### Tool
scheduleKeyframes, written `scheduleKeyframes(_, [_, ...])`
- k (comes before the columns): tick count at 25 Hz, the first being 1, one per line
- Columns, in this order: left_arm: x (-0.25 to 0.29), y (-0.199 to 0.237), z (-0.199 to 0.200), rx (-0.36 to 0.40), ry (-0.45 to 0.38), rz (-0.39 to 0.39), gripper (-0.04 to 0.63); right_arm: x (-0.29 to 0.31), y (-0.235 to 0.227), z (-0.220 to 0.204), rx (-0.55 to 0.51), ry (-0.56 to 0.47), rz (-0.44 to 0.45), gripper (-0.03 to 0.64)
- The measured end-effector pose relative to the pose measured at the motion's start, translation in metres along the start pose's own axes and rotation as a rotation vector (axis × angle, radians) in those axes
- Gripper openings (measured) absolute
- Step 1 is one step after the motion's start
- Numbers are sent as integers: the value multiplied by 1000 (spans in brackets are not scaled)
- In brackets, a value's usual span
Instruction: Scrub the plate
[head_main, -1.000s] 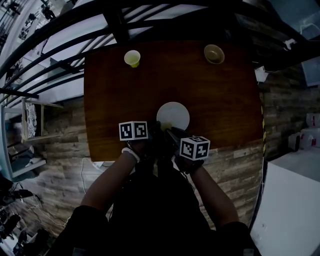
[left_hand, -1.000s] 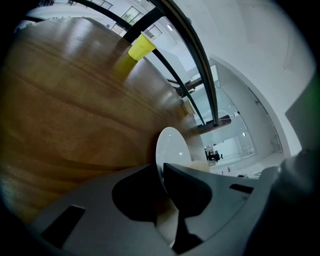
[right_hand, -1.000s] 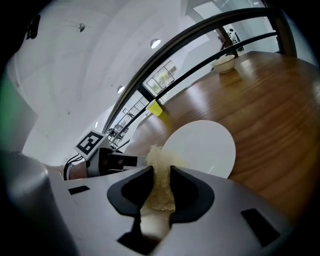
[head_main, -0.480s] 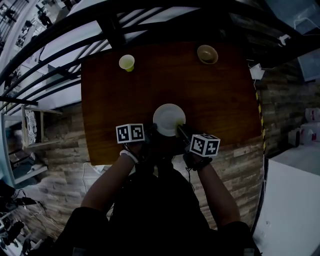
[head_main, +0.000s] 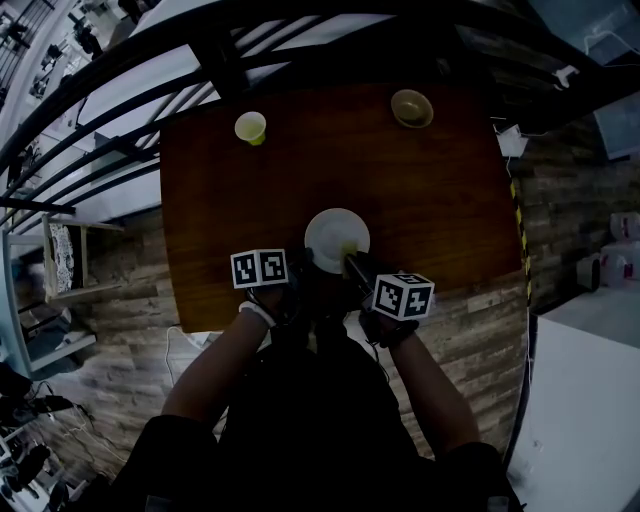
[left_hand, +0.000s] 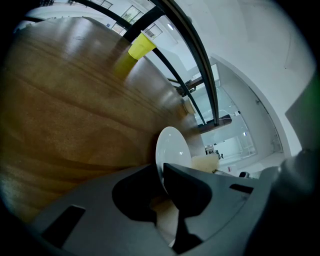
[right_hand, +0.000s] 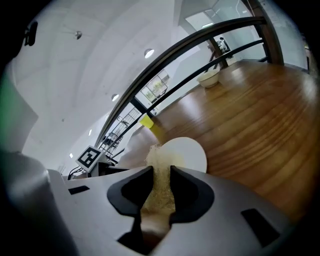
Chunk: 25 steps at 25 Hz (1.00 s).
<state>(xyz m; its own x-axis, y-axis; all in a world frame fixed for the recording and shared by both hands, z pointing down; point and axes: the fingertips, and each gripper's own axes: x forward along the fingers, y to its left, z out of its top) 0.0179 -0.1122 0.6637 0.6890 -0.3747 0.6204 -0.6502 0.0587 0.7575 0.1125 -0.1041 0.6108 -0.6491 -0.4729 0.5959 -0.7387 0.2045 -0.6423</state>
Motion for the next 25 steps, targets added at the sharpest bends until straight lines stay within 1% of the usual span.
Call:
scheduleKeyframes(5, [0, 0, 0, -3, 0, -7, 57, 19, 35, -29, -39, 79, 69, 117])
scheduleKeyframes(8, [0, 1, 1, 1, 3, -5, 57, 28, 41, -43, -53, 114, 80, 117])
scheduleKeyframes(10, [-1, 2, 2, 2, 2, -5, 57, 29, 40, -45, -56, 118, 77, 117])
scheduleKeyframes(16, [-2, 3, 2, -1, 1, -7, 57, 16, 17, -37, -38, 90, 38, 117])
scheduleKeyframes(25, [-1, 1, 2, 6, 6, -8, 57, -7, -19, -11, 24, 0, -31, 117])
